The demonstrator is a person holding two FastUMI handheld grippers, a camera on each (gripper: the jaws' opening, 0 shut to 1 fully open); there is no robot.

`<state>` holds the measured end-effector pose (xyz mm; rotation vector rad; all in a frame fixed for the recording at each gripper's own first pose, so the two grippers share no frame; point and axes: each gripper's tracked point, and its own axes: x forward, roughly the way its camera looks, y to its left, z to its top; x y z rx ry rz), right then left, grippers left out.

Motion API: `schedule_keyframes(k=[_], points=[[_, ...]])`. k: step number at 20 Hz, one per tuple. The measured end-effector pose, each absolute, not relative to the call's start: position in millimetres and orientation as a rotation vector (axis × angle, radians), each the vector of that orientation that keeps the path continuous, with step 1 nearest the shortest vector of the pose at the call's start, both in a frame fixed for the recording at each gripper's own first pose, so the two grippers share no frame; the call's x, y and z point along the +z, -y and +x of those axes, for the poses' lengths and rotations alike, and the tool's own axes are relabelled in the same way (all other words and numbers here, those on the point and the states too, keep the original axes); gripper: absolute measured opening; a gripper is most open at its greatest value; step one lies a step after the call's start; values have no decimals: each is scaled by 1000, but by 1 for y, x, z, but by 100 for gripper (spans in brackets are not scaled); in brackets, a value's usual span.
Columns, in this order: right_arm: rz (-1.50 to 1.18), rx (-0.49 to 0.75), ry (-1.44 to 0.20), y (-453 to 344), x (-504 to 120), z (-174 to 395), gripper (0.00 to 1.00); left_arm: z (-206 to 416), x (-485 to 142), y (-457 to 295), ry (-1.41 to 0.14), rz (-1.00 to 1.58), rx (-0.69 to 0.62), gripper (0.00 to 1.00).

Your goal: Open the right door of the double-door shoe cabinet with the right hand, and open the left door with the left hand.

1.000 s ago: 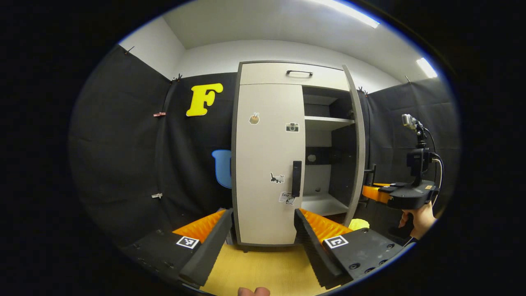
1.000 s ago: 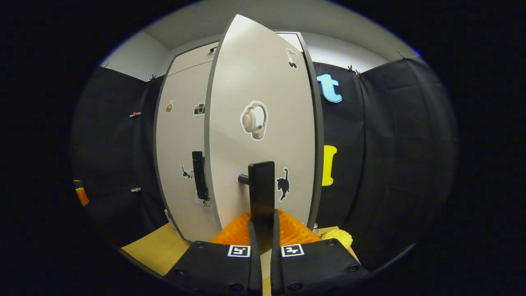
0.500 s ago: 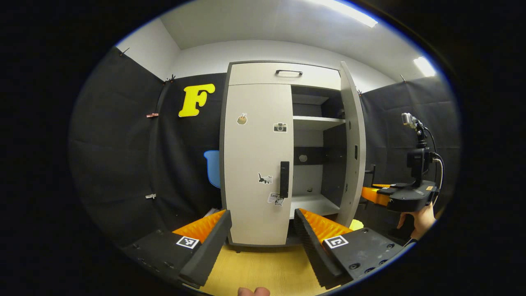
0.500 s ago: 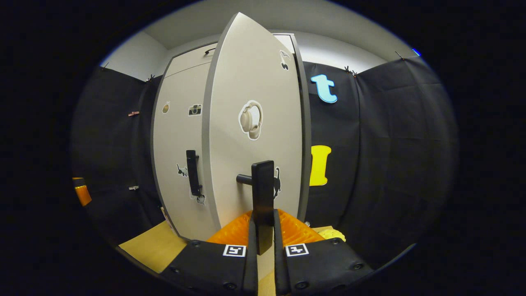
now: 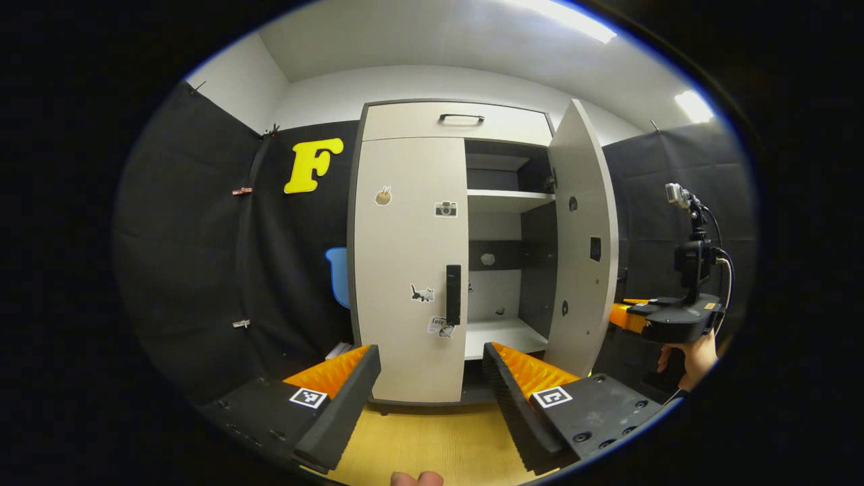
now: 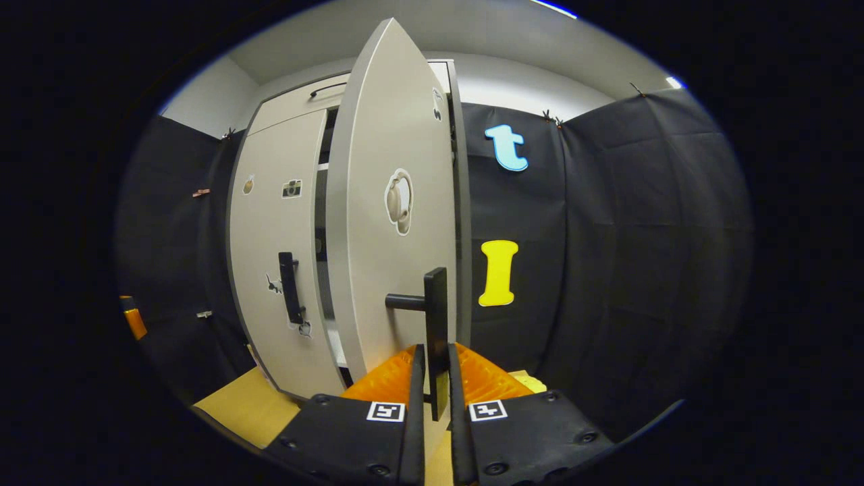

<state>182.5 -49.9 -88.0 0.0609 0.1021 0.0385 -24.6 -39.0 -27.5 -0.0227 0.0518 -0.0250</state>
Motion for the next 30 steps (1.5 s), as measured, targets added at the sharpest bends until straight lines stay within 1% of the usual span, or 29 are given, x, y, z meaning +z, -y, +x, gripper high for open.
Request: schedule_keyframes(k=[3, 4, 7, 8, 9, 10, 14, 15, 16, 17, 19, 20, 21, 22, 23, 24, 25, 26, 27, 28, 29, 30], points=[[91, -1, -104, 81, -89, 182, 14, -23, -27, 51, -50, -16, -43, 95], [103, -14, -99, 91, -89, 184, 13, -22, -26, 56, -50, -15, -51, 95], [177, 48, -129, 92, -89, 181, 15, -19, -22, 69, -37, -15, -72, 95], [169, 57, -124, 92, -89, 181, 18, -17, -20, 73, -35, -13, -74, 95], [148, 54, -118, 93, -88, 180, 24, -17, -19, 77, -34, -12, -76, 92], [129, 55, -108, 95, -86, 181, 24, -16, -18, 80, -34, -10, -79, 95], [97, 59, -108, 97, -83, 173, 21, -11, -15, 89, -35, 4, -78, 95], [90, 54, -111, 97, -84, 173, 25, -9, -15, 91, -35, 5, -79, 95], [87, 56, -112, 97, -82, 168, 27, -6, -14, 92, -33, 6, -77, 95], [82, 51, -111, 99, -82, 167, 34, -4, -13, 93, -32, 8, -76, 95], [76, 44, -105, 101, -79, 160, 38, 4, -12, 92, -24, 13, -66, 95], [78, 36, -102, 103, -77, 157, 38, 10, -11, 91, -21, 18, -61, 95], [80, 34, -98, 104, -75, 154, 44, 16, -11, 92, -20, 21, -57, 95], [85, 26, -94, 106, -73, 151, 52, 21, -11, 92, -19, 23, -52, 92], [90, 25, -87, 106, -70, 149, 55, 28, -11, 92, -20, 24, -52, 92], [91, 20, -85, 106, -68, 145, 59, 34, -12, 92, -21, 25, -50, 95], [90, 18, -84, 107, -67, 143, 72, 41, -13, 92, -22, 27, -49, 95], [88, 14, -82, 108, -66, 140, 75, 47, -13, 92, -22, 28, -48, 95], [84, 12, -78, 108, -64, 137, 88, 55, -14, 93, -18, 29, -48, 95], [81, 6, -70, 108, -62, 134, 92, 62, -14, 93, -17, 28, -48, 94], [78, 2, -61, 108, -60, 131, 97, 70, -14, 94, -12, 29, -49, 95], [76, -8, -51, 110, -57, 130, 98, 79, -13, 96, -7, 33, -50, 95]])
